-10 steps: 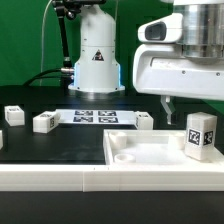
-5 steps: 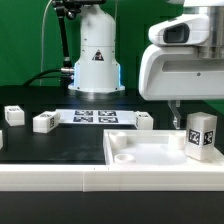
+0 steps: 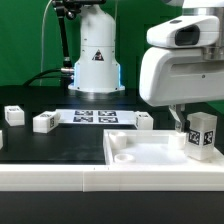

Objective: Assemble one leg

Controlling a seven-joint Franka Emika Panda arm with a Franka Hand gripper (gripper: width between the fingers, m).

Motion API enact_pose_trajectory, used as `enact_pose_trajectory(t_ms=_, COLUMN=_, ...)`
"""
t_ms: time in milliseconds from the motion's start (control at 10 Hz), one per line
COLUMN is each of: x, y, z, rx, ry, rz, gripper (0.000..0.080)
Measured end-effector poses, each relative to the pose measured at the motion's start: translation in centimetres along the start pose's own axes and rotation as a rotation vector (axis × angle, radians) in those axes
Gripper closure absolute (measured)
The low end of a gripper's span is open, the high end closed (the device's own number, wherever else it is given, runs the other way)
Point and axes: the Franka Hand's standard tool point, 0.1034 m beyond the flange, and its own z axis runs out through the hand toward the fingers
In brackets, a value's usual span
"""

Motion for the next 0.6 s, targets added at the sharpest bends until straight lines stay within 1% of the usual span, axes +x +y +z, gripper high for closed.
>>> enact_pose_trajectory(t_ms=100, x=0.0, y=0.03, z=0.0, rx=0.0, ry=0.0, rz=-0.015, gripper=0.0269)
enact_pose_trajectory(t_ms=200, x=0.0, y=0.04, z=0.0, rx=0.0, ry=0.0, rz=-0.014, gripper=0.0406)
enact_pose_trajectory(t_ms=300, x=-0.03, y=0.37, z=0.0, rx=-0.003, ry=0.0, rz=-0.011, gripper=0.0506)
enact_pose_trajectory(t_ms=600, x=-0.04, y=0.45, z=-0.01, rx=-0.003, ry=0.0, rz=0.02, gripper=0.0506)
